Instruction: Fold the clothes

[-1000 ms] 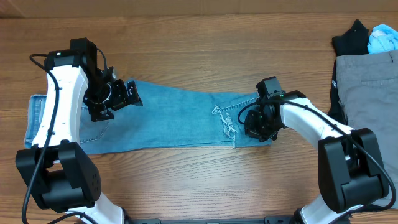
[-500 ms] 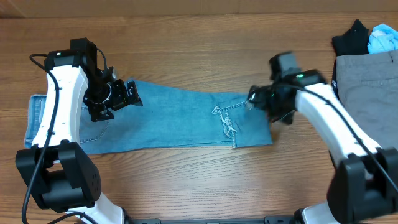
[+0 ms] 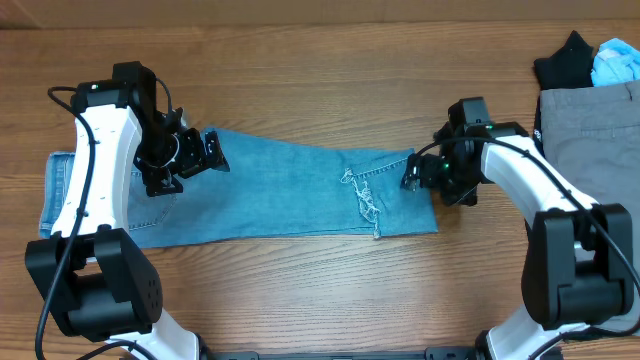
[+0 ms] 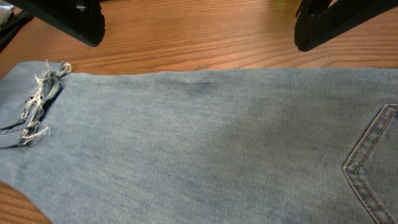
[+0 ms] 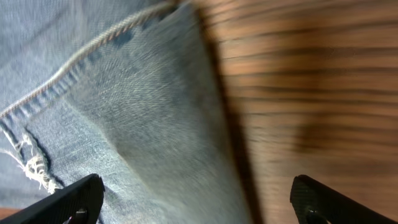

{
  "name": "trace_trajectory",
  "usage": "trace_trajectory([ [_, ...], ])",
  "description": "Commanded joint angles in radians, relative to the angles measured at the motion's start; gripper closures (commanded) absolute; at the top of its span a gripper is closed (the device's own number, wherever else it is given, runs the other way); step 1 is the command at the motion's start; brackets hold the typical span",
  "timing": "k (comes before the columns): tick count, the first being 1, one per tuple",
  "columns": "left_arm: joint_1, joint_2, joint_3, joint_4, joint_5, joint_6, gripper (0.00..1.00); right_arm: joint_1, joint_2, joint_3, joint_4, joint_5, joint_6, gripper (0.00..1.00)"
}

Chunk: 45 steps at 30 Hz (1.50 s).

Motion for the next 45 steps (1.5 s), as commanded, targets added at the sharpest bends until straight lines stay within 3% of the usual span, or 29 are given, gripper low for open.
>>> trace_trajectory([
  [1,0.000,-0.015,-0.004,-0.004,-0.003,0.031,0.00,0.004,0.009,-0.019,0.031,-0.107,-0.078,0.01],
  [2,0.000,-0.015,-0.004,-0.004,-0.003,0.031,0.00,0.005,0.010,-0.027,0.038,-0.112,-0.078,0.03],
  [6,0.000,-0.015,-0.004,-0.003,-0.003,0.031,0.00,0.005,0.013,-0.074,0.079,-0.138,-0.063,0.37],
  [13,0.000,-0.015,-0.004,-0.003,-0.003,0.031,0.00,0.007,0.018,-0.151,0.175,-0.189,-0.009,0.58],
  [17,0.000,-0.015,-0.004,-0.003,-0.003,0.031,0.00,0.006,0.018,-0.163,0.201,-0.150,0.065,0.96],
  [26,0.000,-0.015,-0.004,-0.004,-0.003,0.042,0.00,-0.035,0.018,-0.109,0.127,0.044,0.175,0.96],
  [34,0.000,-0.015,-0.004,-0.003,-0.003,0.041,0.00,-0.103,-0.023,0.097,-0.124,0.224,0.205,0.96],
  [45,0.000,-0.015,-0.004,-0.003,-0.002,0.040,0.00,0.085,-0.097,0.283,-0.241,0.332,0.322,0.96],
])
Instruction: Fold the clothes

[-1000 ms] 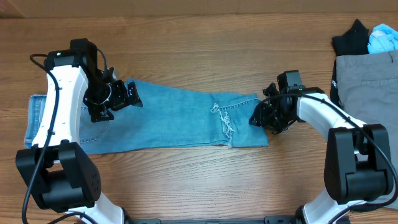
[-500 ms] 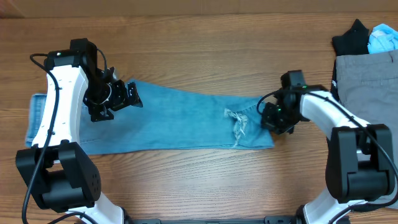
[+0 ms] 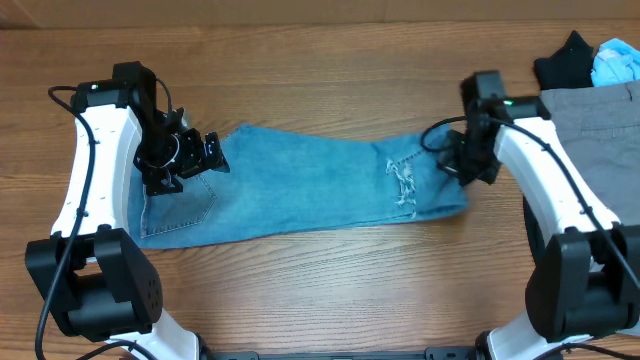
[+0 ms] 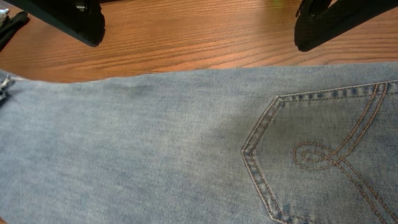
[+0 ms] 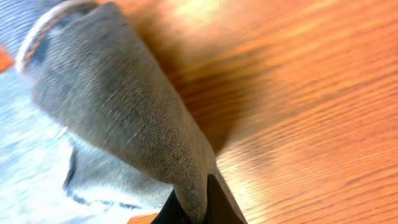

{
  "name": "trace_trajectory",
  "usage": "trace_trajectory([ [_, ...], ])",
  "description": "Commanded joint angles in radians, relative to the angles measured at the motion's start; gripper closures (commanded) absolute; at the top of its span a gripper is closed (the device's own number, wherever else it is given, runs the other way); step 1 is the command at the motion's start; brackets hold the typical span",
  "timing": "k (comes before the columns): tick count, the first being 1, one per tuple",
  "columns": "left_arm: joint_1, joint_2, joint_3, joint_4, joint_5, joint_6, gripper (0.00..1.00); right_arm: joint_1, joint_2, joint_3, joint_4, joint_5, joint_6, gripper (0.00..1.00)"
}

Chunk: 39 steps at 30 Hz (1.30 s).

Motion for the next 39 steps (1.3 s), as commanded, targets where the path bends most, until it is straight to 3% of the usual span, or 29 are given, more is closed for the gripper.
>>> trace_trajectory([
  [1,0.000,-0.015,-0.003,-0.002,-0.002,0.018,0.00,0.103,-0.038,0.068,0.012,0.042,0.075,0.96],
  [9,0.000,-0.015,-0.003,-0.010,-0.003,0.020,0.00,0.358,0.022,0.068,0.144,0.041,0.267,0.96],
  [18,0.000,-0.015,-0.003,-0.014,-0.003,0.035,0.00,0.495,0.110,0.068,0.283,0.061,0.277,0.96],
  [25,-0.002,-0.015,-0.003,-0.017,0.009,0.037,0.00,0.447,0.110,0.083,0.193,0.133,0.277,0.96],
  [32,-0.079,-0.015,-0.003,0.047,0.247,0.157,0.00,0.312,0.110,0.161,0.028,0.156,0.267,0.96],
  [36,-0.232,-0.014,-0.005,0.152,0.275,0.060,0.18,0.303,0.110,0.170,0.010,0.128,0.243,0.96],
  [39,-0.346,-0.002,-0.005,0.232,0.272,-0.029,0.56,0.302,0.110,0.172,0.009,0.128,0.243,0.96],
])
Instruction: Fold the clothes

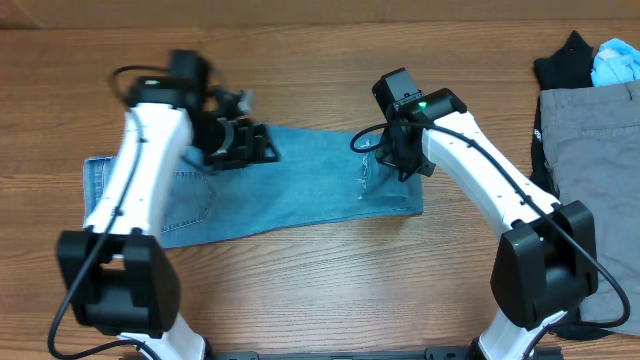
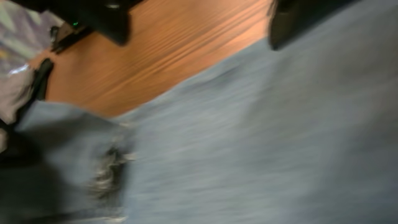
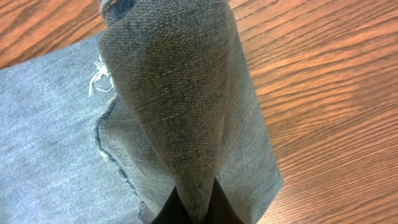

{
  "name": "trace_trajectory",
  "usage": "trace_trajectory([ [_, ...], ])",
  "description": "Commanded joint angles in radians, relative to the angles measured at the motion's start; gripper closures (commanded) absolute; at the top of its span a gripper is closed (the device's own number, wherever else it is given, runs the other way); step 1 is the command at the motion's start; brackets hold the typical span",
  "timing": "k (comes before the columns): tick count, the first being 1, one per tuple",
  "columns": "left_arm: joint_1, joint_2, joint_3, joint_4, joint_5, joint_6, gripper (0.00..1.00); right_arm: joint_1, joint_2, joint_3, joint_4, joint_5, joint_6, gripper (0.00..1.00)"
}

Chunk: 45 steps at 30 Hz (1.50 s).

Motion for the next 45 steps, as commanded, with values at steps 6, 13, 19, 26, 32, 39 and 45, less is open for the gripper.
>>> trace_trajectory([
  [6,-0.264,0.069,-0.004,0.212,0.048,-0.249,0.96,-0.039,-0.006,0.044,-0.002,-0.135,-0.070,0.96],
  [13,-0.328,0.232,-0.004,0.423,0.158,-0.294,0.96,-0.077,-0.015,0.045,-0.016,-0.196,-0.115,0.96],
  [19,-0.372,0.357,-0.003,0.642,0.296,-0.343,0.96,-0.077,-0.015,0.045,-0.026,-0.196,-0.115,0.96],
  [26,-0.432,0.394,-0.003,0.761,0.282,-0.426,0.96,-0.077,-0.015,0.045,-0.026,-0.202,-0.111,0.96],
  [32,-0.483,0.455,-0.003,0.829,0.244,-0.511,0.96,-0.077,-0.015,0.045,-0.016,-0.248,-0.111,0.96],
  [39,-0.496,0.528,-0.003,0.910,0.248,-0.542,0.96,-0.080,-0.017,0.047,0.021,-0.293,-0.110,0.96],
  [45,-0.496,0.529,-0.003,0.946,0.209,-0.544,0.88,-0.082,-0.050,0.085,0.030,-0.297,-0.107,0.96],
])
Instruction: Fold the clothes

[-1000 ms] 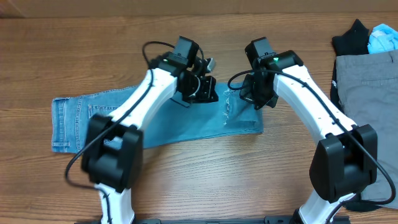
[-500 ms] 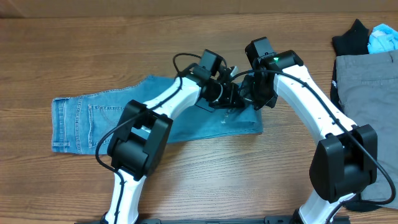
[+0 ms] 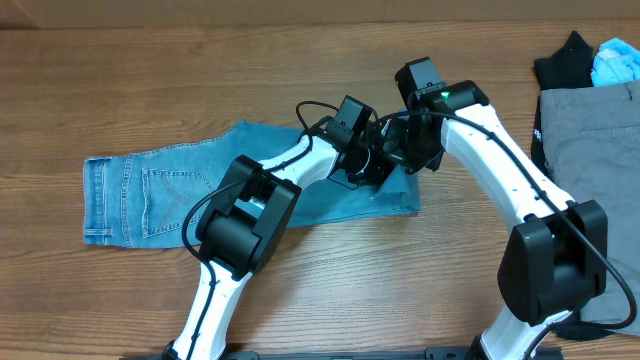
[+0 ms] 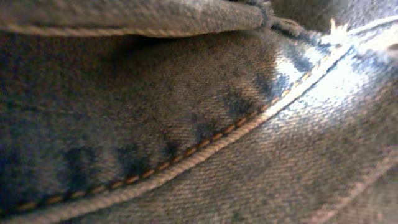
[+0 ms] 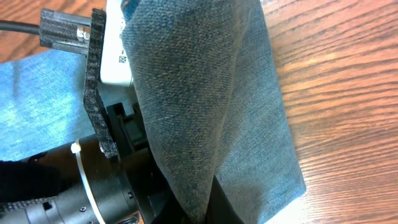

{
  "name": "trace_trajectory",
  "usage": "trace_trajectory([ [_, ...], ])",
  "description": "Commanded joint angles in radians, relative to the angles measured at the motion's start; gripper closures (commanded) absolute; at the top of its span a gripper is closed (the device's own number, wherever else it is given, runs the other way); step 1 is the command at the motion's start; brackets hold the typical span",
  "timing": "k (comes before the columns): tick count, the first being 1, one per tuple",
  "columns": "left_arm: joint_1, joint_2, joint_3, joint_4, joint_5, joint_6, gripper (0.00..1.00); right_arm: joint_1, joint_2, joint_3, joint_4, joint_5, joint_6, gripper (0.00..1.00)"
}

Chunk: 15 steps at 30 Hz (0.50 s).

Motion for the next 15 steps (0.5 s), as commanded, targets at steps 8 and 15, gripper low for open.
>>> trace_trajectory([
  [8,-0.044,0.022,0.004,0.023,-0.055,-0.018,0.67,0.013,-0.070,0.075,0.008,-0.113,-0.005,0.96],
  [15,-0.012,-0.006,0.007,-0.027,0.014,0.006,0.61,0.035,-0.070,0.066,0.004,-0.073,-0.003,0.96],
])
